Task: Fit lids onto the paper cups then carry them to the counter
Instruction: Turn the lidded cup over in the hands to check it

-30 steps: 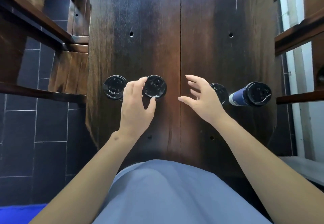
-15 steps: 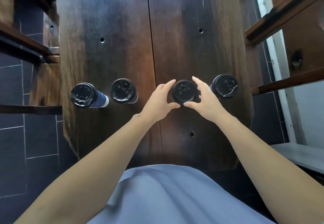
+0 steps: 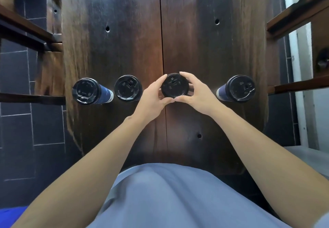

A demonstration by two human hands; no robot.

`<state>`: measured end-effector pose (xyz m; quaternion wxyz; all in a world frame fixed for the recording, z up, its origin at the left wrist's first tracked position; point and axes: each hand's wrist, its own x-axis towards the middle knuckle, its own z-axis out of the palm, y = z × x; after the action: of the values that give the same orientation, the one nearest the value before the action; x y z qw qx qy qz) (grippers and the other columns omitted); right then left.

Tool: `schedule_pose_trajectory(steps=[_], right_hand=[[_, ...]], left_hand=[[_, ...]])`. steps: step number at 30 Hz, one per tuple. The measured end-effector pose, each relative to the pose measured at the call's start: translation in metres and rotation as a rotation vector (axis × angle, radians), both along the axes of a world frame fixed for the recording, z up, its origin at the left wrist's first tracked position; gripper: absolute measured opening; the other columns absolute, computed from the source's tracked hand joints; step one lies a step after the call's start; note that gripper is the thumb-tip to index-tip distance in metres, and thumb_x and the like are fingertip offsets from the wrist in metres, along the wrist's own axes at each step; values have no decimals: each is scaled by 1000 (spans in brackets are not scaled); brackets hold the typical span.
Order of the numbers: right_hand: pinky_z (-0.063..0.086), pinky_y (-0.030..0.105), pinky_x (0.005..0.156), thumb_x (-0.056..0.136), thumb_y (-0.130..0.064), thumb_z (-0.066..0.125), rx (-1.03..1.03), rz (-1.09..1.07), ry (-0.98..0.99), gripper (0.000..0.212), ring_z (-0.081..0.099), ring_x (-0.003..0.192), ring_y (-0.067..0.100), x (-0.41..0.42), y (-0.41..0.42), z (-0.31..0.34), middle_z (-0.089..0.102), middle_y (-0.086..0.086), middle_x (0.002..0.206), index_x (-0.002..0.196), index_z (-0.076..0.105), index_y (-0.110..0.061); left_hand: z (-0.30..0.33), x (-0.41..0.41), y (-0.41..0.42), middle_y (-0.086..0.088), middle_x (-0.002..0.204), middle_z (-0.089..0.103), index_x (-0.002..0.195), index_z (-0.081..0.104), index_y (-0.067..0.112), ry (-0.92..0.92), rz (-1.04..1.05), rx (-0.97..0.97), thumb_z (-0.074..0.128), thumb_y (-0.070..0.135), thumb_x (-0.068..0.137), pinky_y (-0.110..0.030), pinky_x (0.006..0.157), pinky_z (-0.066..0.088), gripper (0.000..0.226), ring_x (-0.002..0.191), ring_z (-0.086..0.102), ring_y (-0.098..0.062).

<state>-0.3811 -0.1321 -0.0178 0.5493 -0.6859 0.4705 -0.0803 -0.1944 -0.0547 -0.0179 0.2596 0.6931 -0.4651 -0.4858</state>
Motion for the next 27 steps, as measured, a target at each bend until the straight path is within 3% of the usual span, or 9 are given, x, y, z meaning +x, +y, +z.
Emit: schedule_pose_trajectory(steps=[4, 9, 12, 15, 19, 21, 24, 27], right_hand=[[41, 3, 90, 93, -31, 75, 22, -15, 20, 60, 55, 115, 0, 13, 3, 2, 54, -18, 132, 145, 45, -28], [44, 11, 87, 106, -39, 49, 17, -208, 93, 34, 58, 102, -1, 31, -5, 1, 60, -15, 118, 135, 57, -23], [45, 20, 76, 108, -42, 40, 9, -277, 155, 29, 59, 86, 3, 52, -16, 0, 63, -12, 97, 109, 62, -23], [42, 33, 72, 109, -43, 33, 2, -284, 236, 41, 55, 74, 9, 71, -27, -4, 58, -5, 80, 82, 51, -18], [38, 29, 71, 111, -37, 27, -177, -162, 422, 41, 54, 74, 12, 85, -21, -9, 59, -3, 86, 93, 55, -15], [36, 24, 63, 111, -35, 25, -257, -153, 465, 44, 56, 75, 14, 87, -16, -12, 59, -3, 87, 99, 61, -12], [25, 16, 52, 111, -33, 26, -323, -170, 501, 40, 48, 61, 8, 87, -13, -16, 58, -4, 81, 92, 57, -15], [22, 17, 50, 110, -31, 27, -368, -167, 523, 34, 42, 55, 4, 87, -14, -16, 56, -4, 78, 86, 48, -19]], left_hand=[[0, 7, 7, 7, 139, 66, 153, 47, 27, 14, 33, 3, 85, 11, 86, -43, 109, 53, 79, 126, 65, -16], [-1, 6, 10, 5, 141, 65, 152, 48, 23, 0, 33, -23, 85, 12, 85, -43, 112, 51, 78, 131, 61, -15], [-3, 3, 10, 5, 146, 62, 155, 45, 22, -34, 42, -14, 85, 18, 87, -45, 116, 47, 79, 135, 57, -15], [-5, 3, 9, 7, 145, 62, 155, 44, 25, -47, 35, 0, 85, 22, 86, -46, 115, 47, 80, 135, 56, -14], [-5, 4, 8, 5, 145, 63, 155, 44, 25, -44, 35, 11, 86, 23, 86, -46, 116, 47, 80, 134, 58, -16], [-6, 4, 9, 4, 144, 63, 155, 43, 24, -47, 27, 12, 86, 22, 86, -46, 116, 47, 81, 133, 58, -17], [-7, 4, 11, 2, 144, 62, 157, 41, 22, -48, 36, 10, 85, 20, 87, -46, 117, 46, 83, 134, 57, -18], [-6, 1, 11, -2, 145, 62, 158, 40, 18, -63, 42, 5, 84, 17, 88, -46, 118, 45, 83, 135, 57, -20]])
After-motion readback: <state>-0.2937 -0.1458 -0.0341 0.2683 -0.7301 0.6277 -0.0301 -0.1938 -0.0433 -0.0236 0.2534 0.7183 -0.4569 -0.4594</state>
